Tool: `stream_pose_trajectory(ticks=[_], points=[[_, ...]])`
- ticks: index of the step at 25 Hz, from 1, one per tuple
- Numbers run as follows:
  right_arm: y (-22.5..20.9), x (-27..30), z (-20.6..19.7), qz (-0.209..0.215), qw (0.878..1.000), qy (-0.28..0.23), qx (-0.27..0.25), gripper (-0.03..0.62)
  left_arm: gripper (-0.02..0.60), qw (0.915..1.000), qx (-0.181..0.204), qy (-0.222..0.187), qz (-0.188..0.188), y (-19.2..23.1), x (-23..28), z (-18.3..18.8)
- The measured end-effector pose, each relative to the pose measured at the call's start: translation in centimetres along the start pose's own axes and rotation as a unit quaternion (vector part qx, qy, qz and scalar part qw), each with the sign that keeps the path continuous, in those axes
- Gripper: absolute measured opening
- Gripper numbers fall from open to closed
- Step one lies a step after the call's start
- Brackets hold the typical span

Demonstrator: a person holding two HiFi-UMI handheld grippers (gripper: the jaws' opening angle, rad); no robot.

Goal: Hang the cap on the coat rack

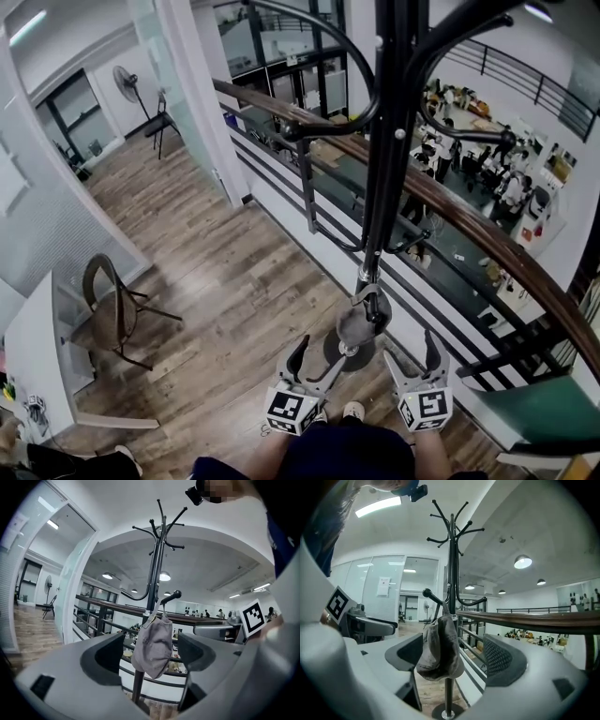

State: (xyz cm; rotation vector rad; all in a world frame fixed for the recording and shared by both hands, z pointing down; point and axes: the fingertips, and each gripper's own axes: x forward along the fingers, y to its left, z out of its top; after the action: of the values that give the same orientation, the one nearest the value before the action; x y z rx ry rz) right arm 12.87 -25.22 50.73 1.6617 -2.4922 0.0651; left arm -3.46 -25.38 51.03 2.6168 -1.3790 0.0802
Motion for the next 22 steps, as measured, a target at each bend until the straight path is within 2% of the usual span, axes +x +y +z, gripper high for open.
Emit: stream_pose_trajectory(ticks=[5,10,12,14,16,19,22], points=[[-0.6,-2.8,-1.7,-0.046,0.999,0.012,-0.007,0.39,0.347,0.9999,0.006,0.006,-0.007,-0.6,-2.6,-1.3],[0.4,-3.4,-3.0,-0.042,0.998,0.034,-0.024,0.39,0.347,0.9998,0.001,0.018,0.0,-0.1,-3.6,-2.7],[0.9,-3.2,-2.9,-0.036,0.999,0.031,-0.025,0.39,0.347,0.9994,0.018,0.03,-0.005,-0.4,-3.4,-2.9],[1.4,-2.9,-2.6,-0.023,0.999,0.029,-0.039,0.386,0.348,0.9974,0.054,0.042,-0.022,-1.1,-2.9,-3.0],[2.1,-2.7,-2.5,-0.012,0.998,0.029,-0.057,0.329,0.347,0.9957,0.075,0.043,-0.034,-1.9,-2.5,-2.8],[2.8,-2.9,-2.8,0.0,0.997,0.036,-0.067,0.261,0.328,0.9974,0.056,0.025,-0.038,-2.2,-2.4,-2.3],[3.8,-2.8,-3.0,0.013,0.994,0.054,-0.09,0.103,0.222,0.9975,0.053,0.019,-0.043,-2.4,-2.7,-2.1]])
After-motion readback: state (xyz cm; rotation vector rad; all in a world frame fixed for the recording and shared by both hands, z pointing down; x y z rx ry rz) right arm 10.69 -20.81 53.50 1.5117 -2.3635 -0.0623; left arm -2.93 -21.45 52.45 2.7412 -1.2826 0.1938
